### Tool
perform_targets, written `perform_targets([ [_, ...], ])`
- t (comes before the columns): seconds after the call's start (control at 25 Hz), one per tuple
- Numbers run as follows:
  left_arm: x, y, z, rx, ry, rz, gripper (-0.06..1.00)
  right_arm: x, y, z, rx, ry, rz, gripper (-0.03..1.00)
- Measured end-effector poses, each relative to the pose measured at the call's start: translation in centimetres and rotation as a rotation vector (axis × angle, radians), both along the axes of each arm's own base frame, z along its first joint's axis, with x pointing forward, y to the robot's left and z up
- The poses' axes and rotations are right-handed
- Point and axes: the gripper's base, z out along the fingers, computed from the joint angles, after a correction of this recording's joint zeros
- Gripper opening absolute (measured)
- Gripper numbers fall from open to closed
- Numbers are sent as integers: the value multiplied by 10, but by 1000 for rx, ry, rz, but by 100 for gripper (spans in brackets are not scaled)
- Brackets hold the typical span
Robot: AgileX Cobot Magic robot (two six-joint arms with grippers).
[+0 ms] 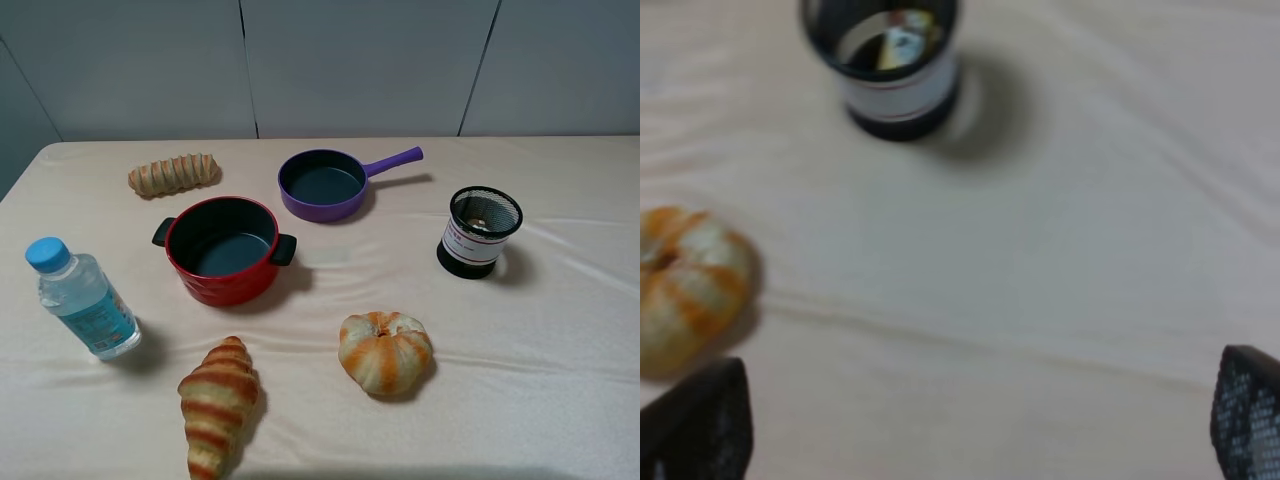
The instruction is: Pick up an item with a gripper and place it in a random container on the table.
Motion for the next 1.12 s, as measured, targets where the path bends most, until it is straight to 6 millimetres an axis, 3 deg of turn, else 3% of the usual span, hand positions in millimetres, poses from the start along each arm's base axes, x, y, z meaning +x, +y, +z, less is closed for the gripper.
perform_targets([
  [0.4,0,0,0,0,0,0,99,-50,-16,-33,33,-266,-163,69],
  [0.64,0,0,0,0,0,0,99,-64,-15,-53,60,-373,-151,69],
  [1.12,0,0,0,0,0,0,99,-71,-14,-52,74,-439,-134,69],
])
